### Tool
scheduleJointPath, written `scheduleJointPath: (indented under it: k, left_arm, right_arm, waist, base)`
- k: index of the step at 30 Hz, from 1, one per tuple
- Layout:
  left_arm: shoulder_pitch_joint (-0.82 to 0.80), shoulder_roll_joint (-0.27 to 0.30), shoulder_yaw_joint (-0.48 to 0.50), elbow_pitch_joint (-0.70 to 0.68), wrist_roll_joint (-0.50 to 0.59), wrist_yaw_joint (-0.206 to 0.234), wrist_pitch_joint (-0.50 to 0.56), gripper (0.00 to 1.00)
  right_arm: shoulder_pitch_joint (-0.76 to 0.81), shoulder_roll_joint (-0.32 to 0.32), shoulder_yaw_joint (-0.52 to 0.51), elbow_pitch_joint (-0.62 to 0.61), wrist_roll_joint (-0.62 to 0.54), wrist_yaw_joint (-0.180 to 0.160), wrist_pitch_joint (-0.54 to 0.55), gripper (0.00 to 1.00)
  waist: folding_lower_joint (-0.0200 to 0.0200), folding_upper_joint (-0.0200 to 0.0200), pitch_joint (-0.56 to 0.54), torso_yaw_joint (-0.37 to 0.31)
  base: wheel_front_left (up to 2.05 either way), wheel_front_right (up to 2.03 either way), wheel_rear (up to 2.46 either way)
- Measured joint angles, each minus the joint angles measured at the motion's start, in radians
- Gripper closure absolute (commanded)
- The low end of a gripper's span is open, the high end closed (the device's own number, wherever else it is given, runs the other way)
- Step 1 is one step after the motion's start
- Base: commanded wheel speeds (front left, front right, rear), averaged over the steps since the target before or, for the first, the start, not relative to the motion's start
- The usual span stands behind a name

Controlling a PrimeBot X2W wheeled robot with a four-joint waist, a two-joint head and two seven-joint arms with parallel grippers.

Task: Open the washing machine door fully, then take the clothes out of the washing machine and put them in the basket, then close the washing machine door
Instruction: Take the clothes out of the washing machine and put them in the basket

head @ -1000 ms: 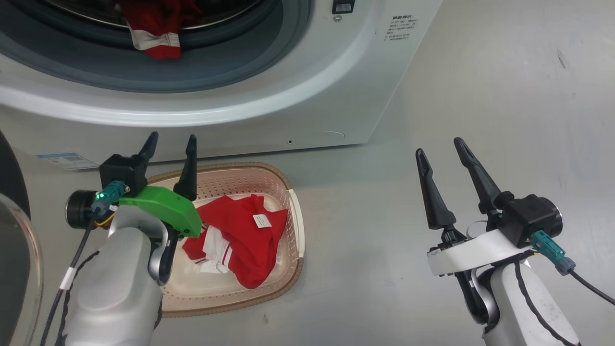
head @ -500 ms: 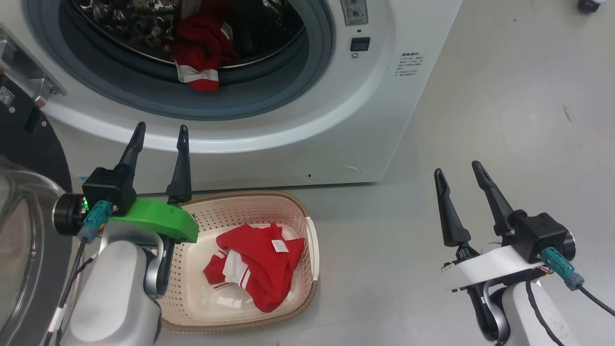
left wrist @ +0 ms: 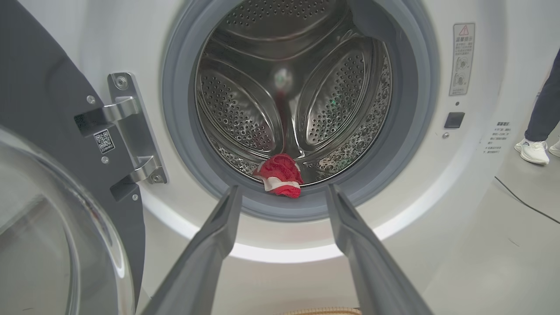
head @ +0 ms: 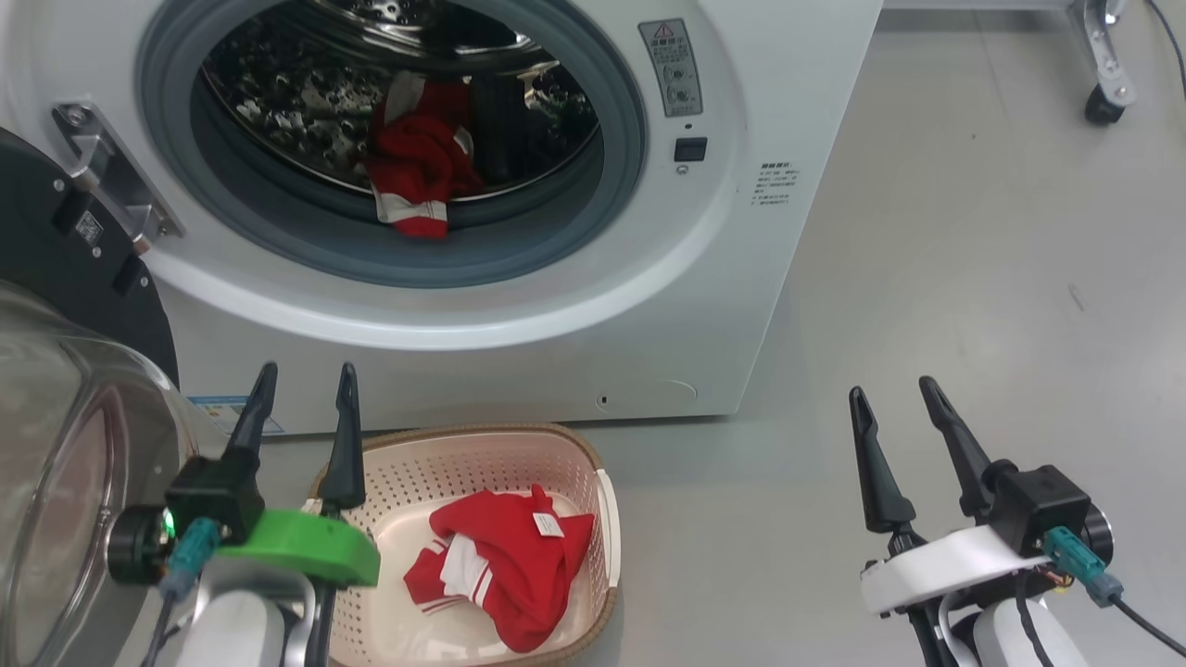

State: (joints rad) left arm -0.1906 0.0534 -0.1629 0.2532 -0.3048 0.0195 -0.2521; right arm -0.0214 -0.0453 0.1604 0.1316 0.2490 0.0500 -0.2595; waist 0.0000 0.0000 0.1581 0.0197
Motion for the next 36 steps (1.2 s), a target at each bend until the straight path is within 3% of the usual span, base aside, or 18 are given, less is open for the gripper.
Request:
scheduleJointPath:
  k: [17,36]
  left_arm:
    - [0.228,0.000,-0.028,-0.044,0.024,0.019,0.000,0.00]
    - [0.284,0.000,-0.030,-0.097,0.025,0.030,0.000,0.00]
  right_arm:
    - [0.119,0.003,0.012,0.013,0.014,-0.010,0.000,0.00]
    - [0.134,0.004,0.019,0.001,0.014,-0.017,0.000,0.00]
  waist:
    - [0.0000,0.0000,-0.139,-0.012]
    - [0.0000,0.0000,-0.147,-0.012]
  base:
    - [0.00,0.00,0.00]
    - [0.00,0.00,0.00]
